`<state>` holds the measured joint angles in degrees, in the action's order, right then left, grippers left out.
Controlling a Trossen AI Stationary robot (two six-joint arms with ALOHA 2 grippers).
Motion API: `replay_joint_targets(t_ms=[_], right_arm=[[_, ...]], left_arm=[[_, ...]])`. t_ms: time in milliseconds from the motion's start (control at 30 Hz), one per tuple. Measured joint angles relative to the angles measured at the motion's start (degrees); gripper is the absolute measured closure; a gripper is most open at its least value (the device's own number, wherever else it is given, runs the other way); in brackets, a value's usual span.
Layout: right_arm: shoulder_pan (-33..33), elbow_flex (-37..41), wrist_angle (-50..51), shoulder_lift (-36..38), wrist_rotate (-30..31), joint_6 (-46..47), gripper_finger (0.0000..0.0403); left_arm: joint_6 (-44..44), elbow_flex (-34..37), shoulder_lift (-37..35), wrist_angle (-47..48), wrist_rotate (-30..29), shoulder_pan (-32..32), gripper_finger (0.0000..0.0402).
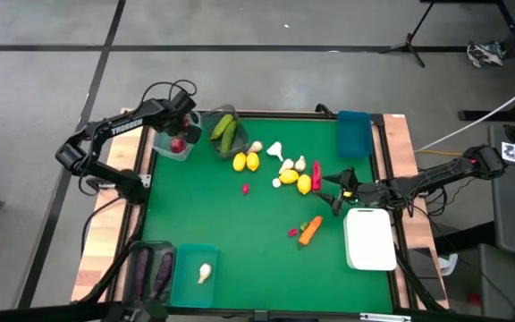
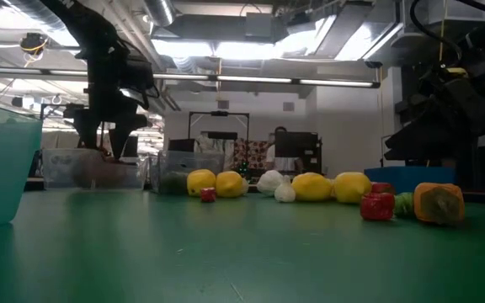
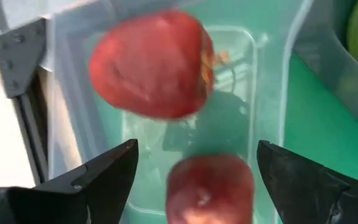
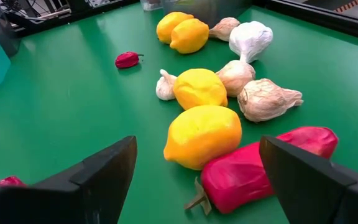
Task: Sort produce into baskets
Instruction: Put the lemon into the blue bin
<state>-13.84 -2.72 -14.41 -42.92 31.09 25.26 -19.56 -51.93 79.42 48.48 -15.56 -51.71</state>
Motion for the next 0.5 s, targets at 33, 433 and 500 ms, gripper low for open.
replay_joint_targets(t_ms=[33,433,500], right_arm=[[0.01,0.00,0.00,0.00,0.00,0.00,0.0066],[0.01,0.02,0.04,0.00,1.95,-0.02,0.0066],[0.00,0.02,0.04,0.00,1.92,-0.02,0.0066]], left_arm=[[0.23,-0.35,0.00,1.08,0.74,0.07,0.0078],[-2.56,-10.75,-0.60,12.08,3.48,3.71,0.0077],[-7.36,-10.75,-0.76,12.44,3.02,4.61,0.0077]])
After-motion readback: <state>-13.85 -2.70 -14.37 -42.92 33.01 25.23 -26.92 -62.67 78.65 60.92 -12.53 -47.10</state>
